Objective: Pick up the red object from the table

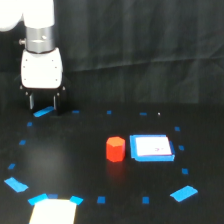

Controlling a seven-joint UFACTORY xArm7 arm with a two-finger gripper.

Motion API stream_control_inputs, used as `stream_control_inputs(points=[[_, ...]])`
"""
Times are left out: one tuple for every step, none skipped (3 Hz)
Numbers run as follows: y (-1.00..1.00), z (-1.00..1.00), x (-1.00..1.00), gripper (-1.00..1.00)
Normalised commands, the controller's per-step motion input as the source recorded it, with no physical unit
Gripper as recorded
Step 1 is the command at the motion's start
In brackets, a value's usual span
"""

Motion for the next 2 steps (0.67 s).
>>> stream_control_inputs(points=[[-0.76, -0.19, 1.0, 0.94], [-0.69, -0.29, 1.0, 1.0]])
